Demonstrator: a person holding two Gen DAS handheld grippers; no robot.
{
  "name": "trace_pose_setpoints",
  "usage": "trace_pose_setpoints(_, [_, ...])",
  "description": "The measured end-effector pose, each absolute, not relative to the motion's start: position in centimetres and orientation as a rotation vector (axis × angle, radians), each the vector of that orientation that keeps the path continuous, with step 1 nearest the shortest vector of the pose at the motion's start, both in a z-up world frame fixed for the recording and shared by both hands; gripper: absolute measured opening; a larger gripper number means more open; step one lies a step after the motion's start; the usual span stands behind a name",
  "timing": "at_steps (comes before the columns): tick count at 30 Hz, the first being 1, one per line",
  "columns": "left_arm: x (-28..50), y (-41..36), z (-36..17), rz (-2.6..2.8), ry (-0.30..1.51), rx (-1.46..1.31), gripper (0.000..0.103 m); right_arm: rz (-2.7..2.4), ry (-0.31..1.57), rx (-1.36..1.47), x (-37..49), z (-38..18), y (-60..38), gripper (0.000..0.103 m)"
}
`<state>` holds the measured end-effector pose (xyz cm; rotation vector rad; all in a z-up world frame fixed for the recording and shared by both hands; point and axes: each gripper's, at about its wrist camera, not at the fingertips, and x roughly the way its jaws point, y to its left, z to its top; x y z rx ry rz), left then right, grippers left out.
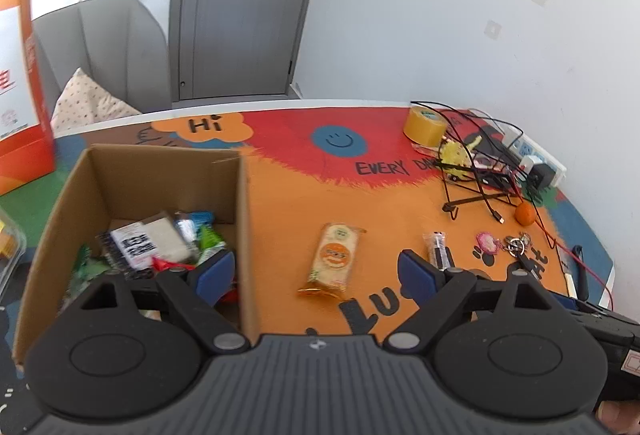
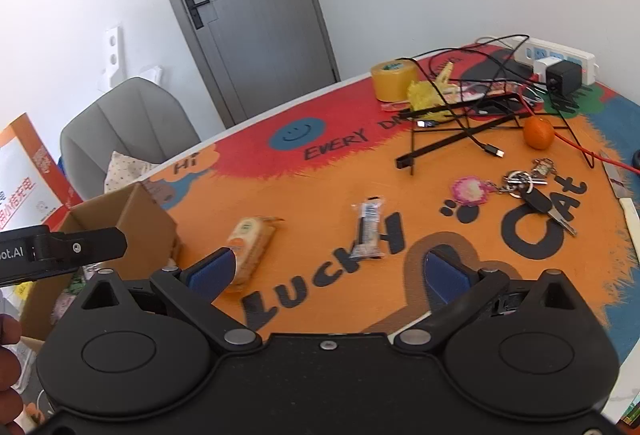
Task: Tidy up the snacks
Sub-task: 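Move both tools back from the box to the remaining snacks, then grasp the white biscuit packet with the left tool while the right tool grasps the small clear-wrapped bar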
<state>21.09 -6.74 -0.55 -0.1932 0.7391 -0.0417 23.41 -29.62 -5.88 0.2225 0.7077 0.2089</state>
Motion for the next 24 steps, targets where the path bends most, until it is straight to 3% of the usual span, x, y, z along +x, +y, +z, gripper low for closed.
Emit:
trace_pose_setpoints(11, [23.8, -10.9, -2.1, -0.081, 0.782, -0.109, 0.088, 0.200, 0.740, 0.240, 25.6, -8.2, -32.0, 0.101])
trace_pose_setpoints(24, [27.9, -12.8, -5.3, -0.052, 0.860, -0.084, 0.085, 0.223, 0.784, 0.249, 28.5, -10.5, -32.6, 0.089])
